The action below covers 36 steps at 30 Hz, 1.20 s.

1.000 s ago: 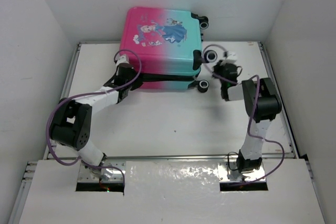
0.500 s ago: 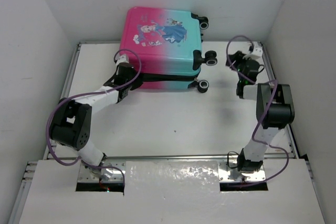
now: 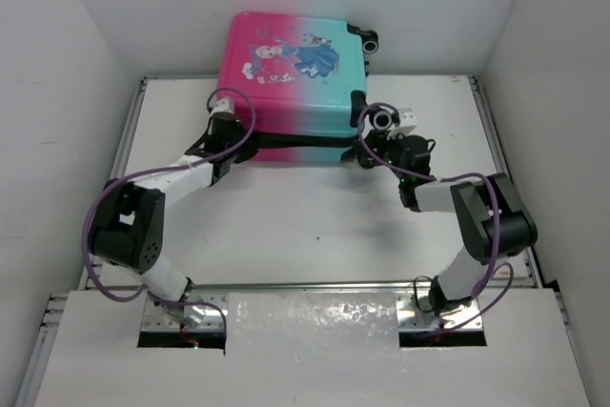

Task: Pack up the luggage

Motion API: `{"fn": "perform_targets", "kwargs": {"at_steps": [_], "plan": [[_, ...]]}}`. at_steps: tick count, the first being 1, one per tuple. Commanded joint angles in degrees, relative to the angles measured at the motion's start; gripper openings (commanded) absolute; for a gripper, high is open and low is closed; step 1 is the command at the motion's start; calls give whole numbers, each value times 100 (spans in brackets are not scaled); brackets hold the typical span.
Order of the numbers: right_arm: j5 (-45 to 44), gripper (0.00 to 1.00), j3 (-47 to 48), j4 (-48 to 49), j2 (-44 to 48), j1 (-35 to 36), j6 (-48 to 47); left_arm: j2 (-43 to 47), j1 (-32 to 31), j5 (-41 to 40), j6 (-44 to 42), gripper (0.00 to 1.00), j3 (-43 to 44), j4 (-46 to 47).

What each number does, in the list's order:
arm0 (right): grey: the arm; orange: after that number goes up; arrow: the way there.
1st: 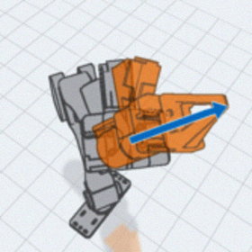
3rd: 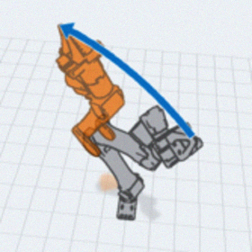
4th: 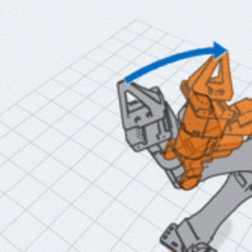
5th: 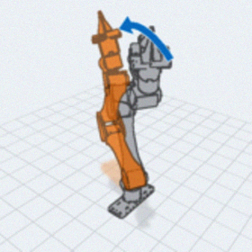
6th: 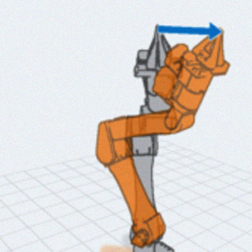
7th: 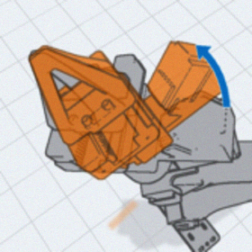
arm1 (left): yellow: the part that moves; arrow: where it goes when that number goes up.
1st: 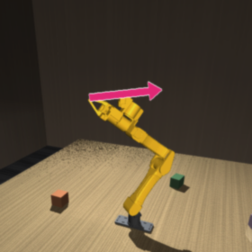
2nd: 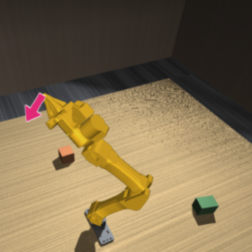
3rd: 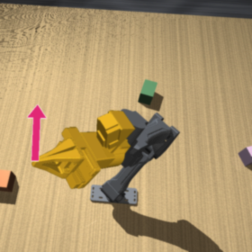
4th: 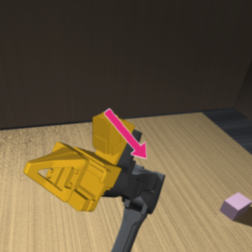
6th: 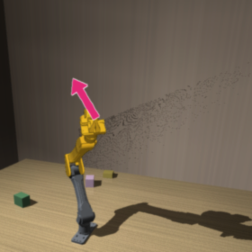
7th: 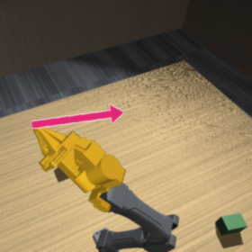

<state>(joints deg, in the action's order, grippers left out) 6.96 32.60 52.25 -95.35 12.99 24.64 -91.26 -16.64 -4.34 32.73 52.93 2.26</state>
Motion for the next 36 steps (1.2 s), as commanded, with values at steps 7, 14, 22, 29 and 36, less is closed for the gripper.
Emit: {"fn": "perform_targets", "kwargs": {"at_steps": [7, 14, 22, 29, 36], "plan": [[-134, 65, 633, -12, -467, 537, -355, -216, 74, 636, -460, 0, 174, 196], [-353, 41, 792, 22, -695, 766, -549, -313, 74, 733, -496, 0, 218, 222], [-949, 20, 853, 260, -599, 766, -759, -383, 74, 759, -513, 0, 236, 205], [-1723, 0, 696, 417, -546, 670, -988, -383, 74, 706, -522, 0, 227, 196], [-1742, 0, 423, 1076, -625, 37, -716, -366, 91, 539, -399, 0, 183, 196]]}}
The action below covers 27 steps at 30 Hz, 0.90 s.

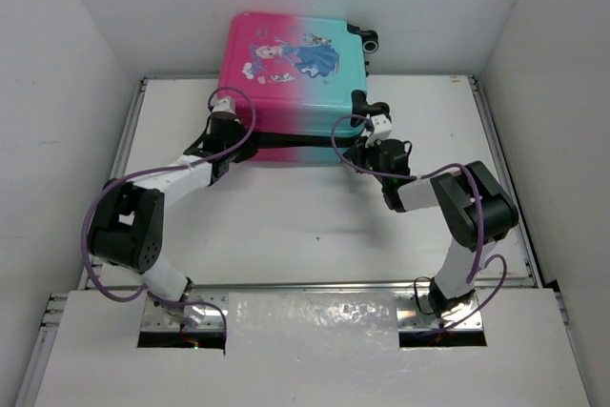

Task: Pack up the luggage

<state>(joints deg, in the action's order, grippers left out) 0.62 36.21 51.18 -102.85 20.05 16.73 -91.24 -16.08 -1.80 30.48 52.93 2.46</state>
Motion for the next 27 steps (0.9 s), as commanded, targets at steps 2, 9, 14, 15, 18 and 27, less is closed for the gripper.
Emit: {"fn": "perform_targets", "kwargs": {"at_steps": [2, 9, 14, 15, 18, 27], "plan": [[-1187, 0, 45, 1306, 125, -836, 93, -350, 26, 251, -156, 0, 157, 194], [-1389, 0, 264, 1492, -24, -1354, 410, -333, 26, 31, -95, 0, 95, 193], [-1065, 0, 948, 1334, -577, -1627, 664, -350, 34, -31, -51, 0, 95, 150], [-942, 0, 1263, 1212, -700, -1697, 673, -350, 34, -22, -51, 0, 86, 150], [-801, 0, 1687, 825, -1035, -1733, 499, -342, 52, -83, -68, 0, 69, 115], [587, 0, 4146, 199, -2676, -1970, 1277, -464, 52, -22, -95, 0, 51, 123]]}}
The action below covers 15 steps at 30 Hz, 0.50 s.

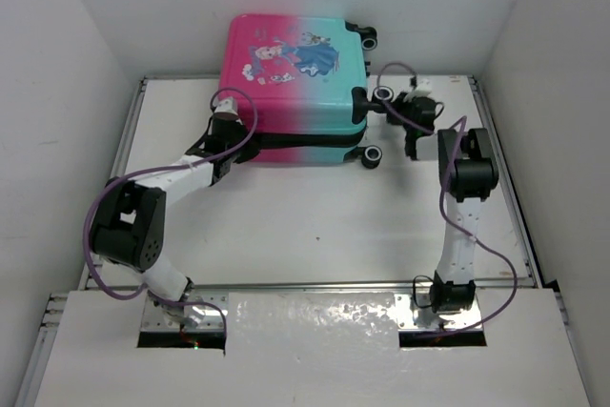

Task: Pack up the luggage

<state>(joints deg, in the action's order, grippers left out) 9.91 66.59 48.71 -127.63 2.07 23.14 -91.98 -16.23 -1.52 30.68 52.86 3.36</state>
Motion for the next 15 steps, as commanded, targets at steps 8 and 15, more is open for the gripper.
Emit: {"fn": "perform_targets", "kwargs": {"at_steps": [8, 15], "plan": [[924, 25, 1614, 209, -238, -189, 1097, -207, -55, -242, -194, 4, 198, -326], [2206, 42, 600, -2114, 1583, 153, -447, 1147, -1232, -2035, 52, 97, 557, -1599]]}}
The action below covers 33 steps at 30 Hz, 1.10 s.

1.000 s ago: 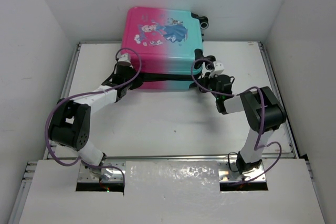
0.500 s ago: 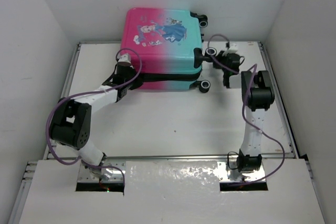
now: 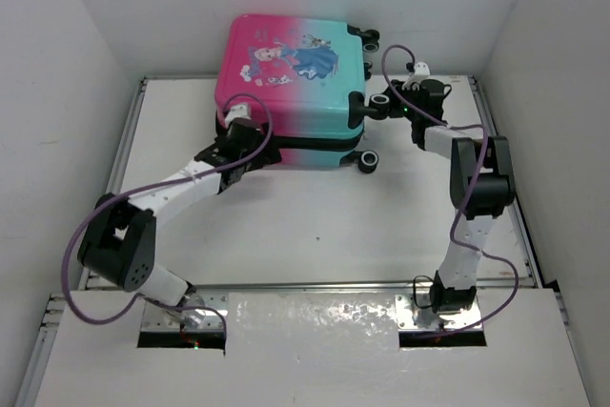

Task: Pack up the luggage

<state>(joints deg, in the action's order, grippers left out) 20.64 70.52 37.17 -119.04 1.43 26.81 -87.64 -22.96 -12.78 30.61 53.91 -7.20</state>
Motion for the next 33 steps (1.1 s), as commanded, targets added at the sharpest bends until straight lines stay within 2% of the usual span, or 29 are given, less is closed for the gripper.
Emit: {"fn": "perform_targets", "kwargs": {"at_steps": [1, 2, 6, 7, 9, 12, 13, 14, 15, 16, 18, 19, 21, 22, 25, 29, 33], "plan": [[1431, 40, 321, -1462, 881, 313, -1139, 791, -804, -1059, 129, 99, 506, -693], [1564, 40, 174, -1867, 1005, 488, -1525, 914, -937, -1147, 129, 100, 559, -912], [2601, 40, -284, -1853, 1594, 866, -1853, 1003, -1412, -1350, 313, 100, 971, -1598], [2629, 38, -198, -2932, 1664, 1146, -2446, 1020, -1570, -1533, 384, 100, 1042, -1913], [2585, 34, -46, -3679, 1866, 1499, -2855, 1230, -1711, -1771, 681, 100, 1148, -2223], [2287, 37, -1178, -2771, 2753, 2307, -2454, 1775, -1887, -1799, 902, 100, 912, -2347], [2060, 42, -1372, -2611, 2929, 2535, -2374, 1915, -1896, -1659, 964, 100, 841, -2347], [987, 43, -1749, -2488, 3244, 2564, -2199, 2169, -1896, -1641, 1017, 100, 684, -2356], [516, 43, -1952, -2373, 3378, 2555, -1971, 2285, -1896, -1658, 1069, 100, 621, -2391], [-133, 46, -2503, -1954, 3614, 2494, -1325, 2477, -1896, -1693, 1096, 100, 499, -2435], [-1041, 50, -3103, -1400, 3765, 2476, -933, 2628, -1896, -1676, 1009, 100, 419, -2452], [-1045, 55, -3445, -605, 3783, 2502, -497, 2698, -1896, -1658, 991, 100, 401, -2479], [-914, 57, -4132, 76, 3617, 2555, -160, 2883, -1896, -1641, 929, 100, 313, -2418], [-843, 58, -4352, 924, 3521, 2686, 103, 2945, -1896, -1614, 920, 100, 313, -2418], [-790, 63, -4697, 1896, 3011, 3098, 107, 2911, -1896, -1448, 771, 100, 374, -2374], [-808, 70, -4319, 2373, 2422, 3328, 123, 2568, -1896, -1105, 648, 100, 611, -2356], [-1052, 73, -3950, 2768, 1878, 3451, 184, 2392, -1896, -877, 692, 100, 744, -2155]]}}
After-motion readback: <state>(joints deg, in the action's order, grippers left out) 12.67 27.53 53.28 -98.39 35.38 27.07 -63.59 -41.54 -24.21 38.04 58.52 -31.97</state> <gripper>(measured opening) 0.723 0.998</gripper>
